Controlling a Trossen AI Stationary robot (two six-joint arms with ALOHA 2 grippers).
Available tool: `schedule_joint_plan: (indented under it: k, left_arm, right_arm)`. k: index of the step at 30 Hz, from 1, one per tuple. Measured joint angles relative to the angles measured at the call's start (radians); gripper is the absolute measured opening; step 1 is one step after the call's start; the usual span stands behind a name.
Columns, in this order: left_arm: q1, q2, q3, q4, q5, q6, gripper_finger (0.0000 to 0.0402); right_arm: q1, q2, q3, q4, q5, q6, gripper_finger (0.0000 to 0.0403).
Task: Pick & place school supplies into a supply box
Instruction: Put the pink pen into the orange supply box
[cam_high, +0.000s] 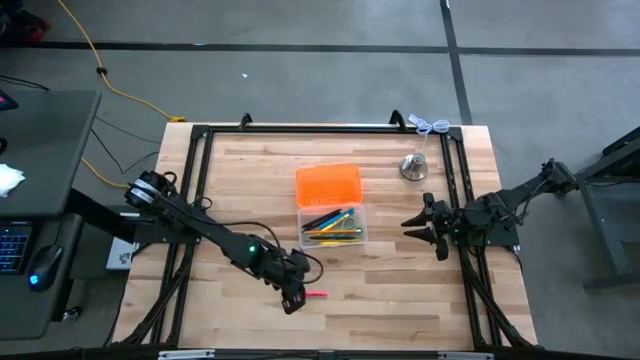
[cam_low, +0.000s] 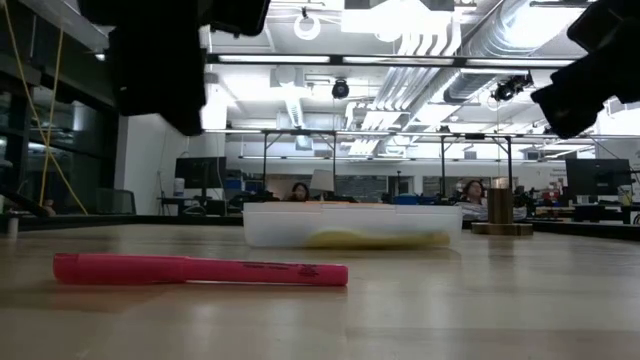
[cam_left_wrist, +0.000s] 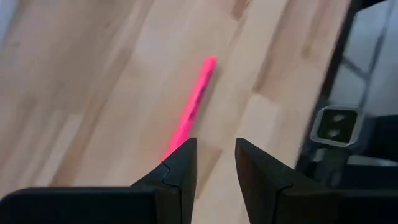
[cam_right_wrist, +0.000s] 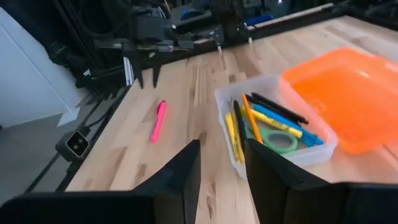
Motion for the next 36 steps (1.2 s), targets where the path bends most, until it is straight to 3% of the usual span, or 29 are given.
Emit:
schedule_joint_plan:
  k: [16, 26, 36]
  left_arm:
    - [0.0, 0.07, 0.007, 0.074, 0.057, 0.013, 0.014]
    - [0.0, 0.199, 0.171, -0.126, 0.049, 0.13, 0.014]
    - [0.0, 0.219, 0.191, -0.132, 0.067, 0.178, 0.014]
  right_arm:
    - [0.0, -0.005, -0.04, 0.028, -0.006, 0.046, 0.0103]
    - [0.0, 0.0, -0.04, 0.015, -0.004, 0.073, 0.0103]
    - [0.0, 0.013, -0.04, 0.014, -0.015, 0.076, 0.0103]
